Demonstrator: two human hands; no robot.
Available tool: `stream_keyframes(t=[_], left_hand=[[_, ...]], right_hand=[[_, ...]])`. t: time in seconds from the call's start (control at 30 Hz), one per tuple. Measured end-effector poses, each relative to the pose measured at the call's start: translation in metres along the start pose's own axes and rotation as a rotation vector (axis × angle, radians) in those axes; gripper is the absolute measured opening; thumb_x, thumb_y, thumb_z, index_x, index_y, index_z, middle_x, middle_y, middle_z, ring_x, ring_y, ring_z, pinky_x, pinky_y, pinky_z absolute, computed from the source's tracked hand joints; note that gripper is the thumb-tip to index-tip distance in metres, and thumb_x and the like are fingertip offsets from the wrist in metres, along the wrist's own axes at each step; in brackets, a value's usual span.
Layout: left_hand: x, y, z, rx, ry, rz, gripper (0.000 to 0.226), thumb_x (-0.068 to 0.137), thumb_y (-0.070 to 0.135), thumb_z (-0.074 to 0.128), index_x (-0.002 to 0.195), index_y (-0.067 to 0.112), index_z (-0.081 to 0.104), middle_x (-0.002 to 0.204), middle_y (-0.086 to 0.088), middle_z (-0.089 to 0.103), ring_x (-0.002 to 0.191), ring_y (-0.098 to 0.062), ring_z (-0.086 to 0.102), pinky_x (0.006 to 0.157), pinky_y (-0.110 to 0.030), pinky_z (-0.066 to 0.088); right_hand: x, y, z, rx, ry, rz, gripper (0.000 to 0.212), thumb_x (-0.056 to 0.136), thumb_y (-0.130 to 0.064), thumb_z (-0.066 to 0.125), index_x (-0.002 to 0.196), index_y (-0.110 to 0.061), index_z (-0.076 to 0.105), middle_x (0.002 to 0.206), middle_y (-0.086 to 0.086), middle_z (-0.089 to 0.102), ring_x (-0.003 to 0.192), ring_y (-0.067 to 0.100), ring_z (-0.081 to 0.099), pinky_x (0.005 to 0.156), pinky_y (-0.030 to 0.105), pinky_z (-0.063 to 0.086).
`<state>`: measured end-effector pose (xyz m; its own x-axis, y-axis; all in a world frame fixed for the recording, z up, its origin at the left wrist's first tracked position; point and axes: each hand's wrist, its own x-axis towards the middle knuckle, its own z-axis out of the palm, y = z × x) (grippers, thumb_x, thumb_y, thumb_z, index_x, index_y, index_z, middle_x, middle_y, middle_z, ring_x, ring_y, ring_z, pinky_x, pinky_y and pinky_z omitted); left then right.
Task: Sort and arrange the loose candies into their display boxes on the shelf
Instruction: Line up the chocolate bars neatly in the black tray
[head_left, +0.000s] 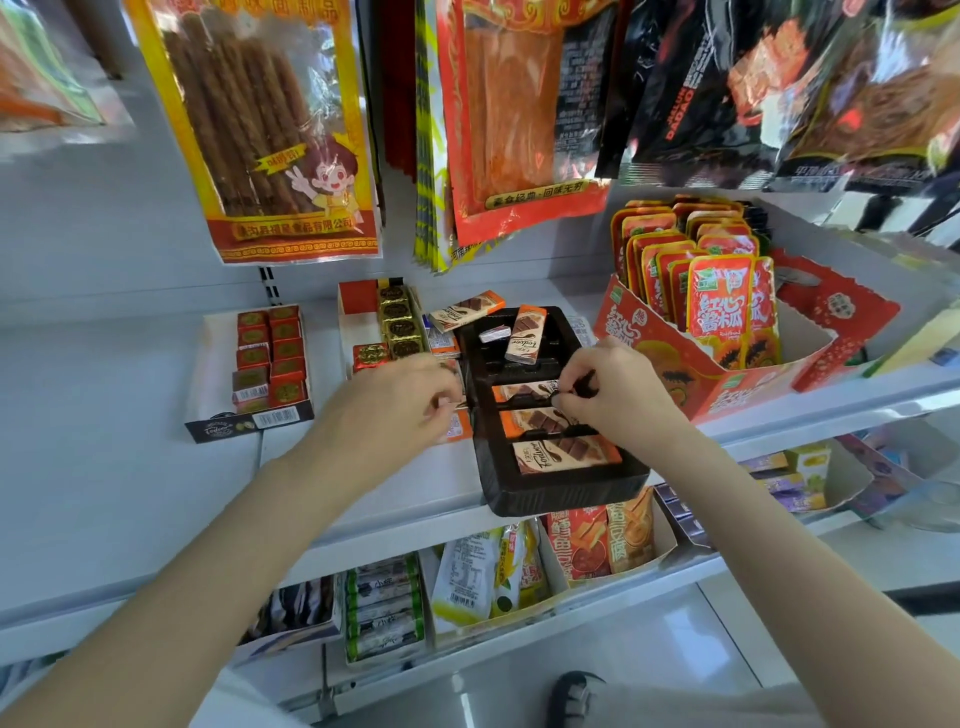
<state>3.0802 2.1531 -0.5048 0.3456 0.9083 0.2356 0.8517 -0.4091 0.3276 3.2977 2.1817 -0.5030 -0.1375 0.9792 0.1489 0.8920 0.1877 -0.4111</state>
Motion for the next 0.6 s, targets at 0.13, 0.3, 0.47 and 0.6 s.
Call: stream_keyframes(t=[0.13, 0.3, 0.47, 0.6], left_hand=[[-0.02, -0.013, -0.002, 0.272, -0.208, -0.079, 0.033, 0.089, 0.041, 0.052, 0.116, 0.023, 0.055, 0.113, 0.005, 0.058, 0.103, -0.017, 0.055, 0.086, -0.036, 0.049], [-0.029, -0.019, 0.01, 0.169, -0.169, -0.118, 0.043, 0.088, 0.037, 0.055, 0.125, 0.017, 0.046, 0.117, -0.001, 0.054, 0.108, -0.019, 0.049, 0.087, -0.027, 0.038], [-0.031, -0.025, -0.004, -0.134, -0.146, -0.213, 0.034, 0.084, 0.03, 0.062, 0.117, 0.019, 0.058, 0.101, 0.005, 0.057, 0.087, -0.007, 0.051, 0.071, -0.016, 0.04], [-0.027, -0.023, -0.022, -0.595, -0.133, -0.301, 0.015, 0.091, 0.026, 0.053, 0.101, 0.028, 0.063, 0.085, 0.004, 0.061, 0.076, -0.01, 0.053, 0.065, -0.017, 0.041]], right_hand=[[0.0, -0.018, 0.0, 0.048, -0.006, -0.147, 0.008, 0.081, -0.019, 0.066, 0.088, -0.014, 0.064, 0.096, 0.001, 0.049, 0.091, 0.016, 0.05, 0.074, 0.022, 0.035], [-0.002, -0.033, 0.012, -0.073, -0.135, -0.241, 0.016, 0.085, -0.018, 0.061, 0.1, -0.013, 0.065, 0.107, 0.005, 0.055, 0.1, 0.02, 0.05, 0.079, 0.023, 0.035], [-0.003, -0.041, 0.015, 0.256, -0.102, -0.238, 0.017, 0.086, -0.007, 0.058, 0.099, -0.015, 0.065, 0.097, -0.005, 0.062, 0.089, 0.004, 0.056, 0.086, 0.019, 0.047], [-0.007, -0.048, 0.009, 0.486, -0.234, -0.3, 0.028, 0.083, -0.005, 0.063, 0.103, -0.025, 0.062, 0.101, -0.006, 0.066, 0.098, 0.001, 0.06, 0.089, 0.016, 0.048]])
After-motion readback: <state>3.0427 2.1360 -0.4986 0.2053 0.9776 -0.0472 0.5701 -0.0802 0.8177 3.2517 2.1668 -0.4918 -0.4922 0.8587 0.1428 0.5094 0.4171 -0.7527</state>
